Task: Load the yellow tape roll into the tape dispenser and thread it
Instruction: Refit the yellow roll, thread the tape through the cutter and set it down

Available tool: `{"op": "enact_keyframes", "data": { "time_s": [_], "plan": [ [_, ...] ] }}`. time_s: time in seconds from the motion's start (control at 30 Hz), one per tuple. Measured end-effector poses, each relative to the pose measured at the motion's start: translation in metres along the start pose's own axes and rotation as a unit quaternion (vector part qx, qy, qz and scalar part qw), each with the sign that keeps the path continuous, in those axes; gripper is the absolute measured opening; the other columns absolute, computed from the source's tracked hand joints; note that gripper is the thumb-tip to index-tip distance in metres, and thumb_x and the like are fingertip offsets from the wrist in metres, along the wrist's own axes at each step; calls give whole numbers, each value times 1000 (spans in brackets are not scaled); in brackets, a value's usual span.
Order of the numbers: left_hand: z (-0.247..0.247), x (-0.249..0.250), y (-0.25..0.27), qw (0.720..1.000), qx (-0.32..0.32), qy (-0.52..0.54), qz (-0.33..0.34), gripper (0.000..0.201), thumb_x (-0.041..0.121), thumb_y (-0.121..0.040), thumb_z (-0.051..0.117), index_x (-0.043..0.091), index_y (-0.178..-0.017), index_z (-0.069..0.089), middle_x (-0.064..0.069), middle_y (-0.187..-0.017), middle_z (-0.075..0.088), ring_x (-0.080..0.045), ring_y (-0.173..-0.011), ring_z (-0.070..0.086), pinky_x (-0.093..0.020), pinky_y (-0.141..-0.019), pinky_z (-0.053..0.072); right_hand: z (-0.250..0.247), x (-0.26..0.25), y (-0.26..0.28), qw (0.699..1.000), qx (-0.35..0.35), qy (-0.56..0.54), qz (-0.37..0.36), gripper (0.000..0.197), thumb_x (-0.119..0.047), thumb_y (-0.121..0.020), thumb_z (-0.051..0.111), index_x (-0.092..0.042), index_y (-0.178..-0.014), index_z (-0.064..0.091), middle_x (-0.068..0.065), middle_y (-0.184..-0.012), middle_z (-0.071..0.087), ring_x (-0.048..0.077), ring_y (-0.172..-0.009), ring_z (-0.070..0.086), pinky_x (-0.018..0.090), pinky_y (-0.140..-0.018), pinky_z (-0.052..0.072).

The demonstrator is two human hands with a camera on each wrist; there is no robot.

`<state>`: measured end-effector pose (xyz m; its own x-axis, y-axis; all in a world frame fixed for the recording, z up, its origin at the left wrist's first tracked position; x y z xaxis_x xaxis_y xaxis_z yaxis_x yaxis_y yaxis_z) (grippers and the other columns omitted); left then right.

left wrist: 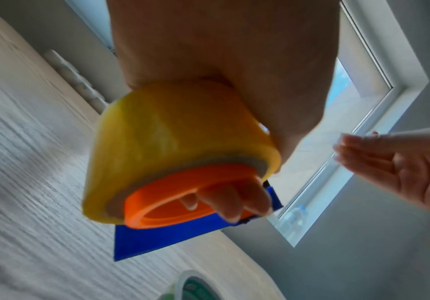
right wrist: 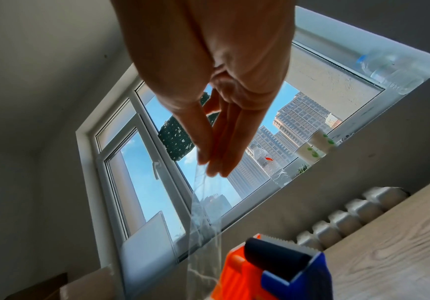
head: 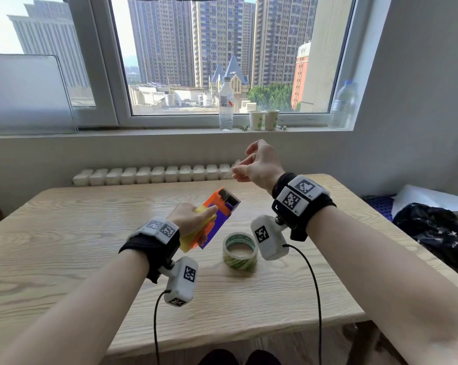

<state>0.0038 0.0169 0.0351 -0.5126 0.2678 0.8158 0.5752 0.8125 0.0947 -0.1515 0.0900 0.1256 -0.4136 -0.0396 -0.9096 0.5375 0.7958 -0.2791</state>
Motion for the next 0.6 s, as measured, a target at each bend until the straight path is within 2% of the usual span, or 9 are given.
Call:
{"op": "enact_keyframes", "data": {
  "time_s": [0.03, 0.1, 0.2, 0.33, 0.43, 0.5, 0.6],
  "plan": [
    [-1, 0, -1, 1000, 10, -16, 2, 43, 49, -84, 55, 11, -65, 59, 2, -43, 62, -10, -37, 58, -18, -42, 46, -1, -1, 0, 1000, 3, 3, 0, 40, 6, -74, 71, -9, -95, 41, 15, -75, 61, 28, -64, 66, 40, -67, 60],
    [1, 0, -2, 1000, 6, -18, 6, 45, 54, -80, 58, 13, -64, 60, -1, -53, 64, -15, -46, 58, -25, -53, 50, -4, 0, -1, 1000, 13, -8, 16, 42, 7, -74, 71, -9, -99, 40, 15, -78, 61, 28, -65, 65, 39, -66, 60],
    [-2, -1, -1, 999, 11, -33, 11, 42, 55, -76, 62, 15, -63, 61, 2, -57, 62, -12, -50, 55, -22, -49, 43, -7, 4, -1, 997, 2, -38, 62, 52, 8, -71, 73, -9, -107, 39, 21, -91, 59, 29, -68, 65, 39, -66, 60],
    [-4, -6, -3, 999, -1, -34, 25, 38, 53, -72, 67, 16, -74, 66, 0, -70, 65, -15, -65, 60, -25, -61, 44, -10, 10, 0, 995, -7, -45, 89, 59, 8, -67, 77, -9, -108, 38, 22, -89, 60, 28, -66, 66, 40, -66, 60],
    [-2, -8, -3, 999, -28, 16, 40, 29, 47, -67, 71, 21, -75, 64, -2, -76, 67, -18, -71, 62, -24, -63, 44, -15, 14, -1, 993, 1, -53, 102, 58, 10, -69, 74, -10, -108, 37, 27, -96, 62, 30, -67, 66, 38, -63, 59],
    [-1, -5, 0, 998, -37, 11, 51, 25, 44, -74, 68, 19, -76, 63, -2, -76, 66, -15, -68, 61, -24, -62, 43, -16, 16, -1, 993, 1, -52, 104, 58, 10, -69, 74, -10, -108, 37, 29, -99, 63, 31, -69, 67, 39, -64, 59],
    [0, 0, 3, 997, -23, -22, 66, 35, 44, -85, 56, 11, -80, 65, 1, -70, 61, -13, -65, 57, -21, -57, 39, -17, 17, -3, 994, 11, -54, 94, 57, 10, -68, 75, -10, -105, 37, 29, -98, 62, 30, -67, 66, 39, -63, 59]
  ]
}}
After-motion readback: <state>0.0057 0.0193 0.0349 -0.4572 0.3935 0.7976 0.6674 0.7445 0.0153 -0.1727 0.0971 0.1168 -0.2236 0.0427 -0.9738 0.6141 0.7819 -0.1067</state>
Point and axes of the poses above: each hand's wrist, its own y-axis away from the middle knuckle, its own z-axis out of the palm, x = y × z, the point moved 4 cm from there along -y, towards the middle knuckle
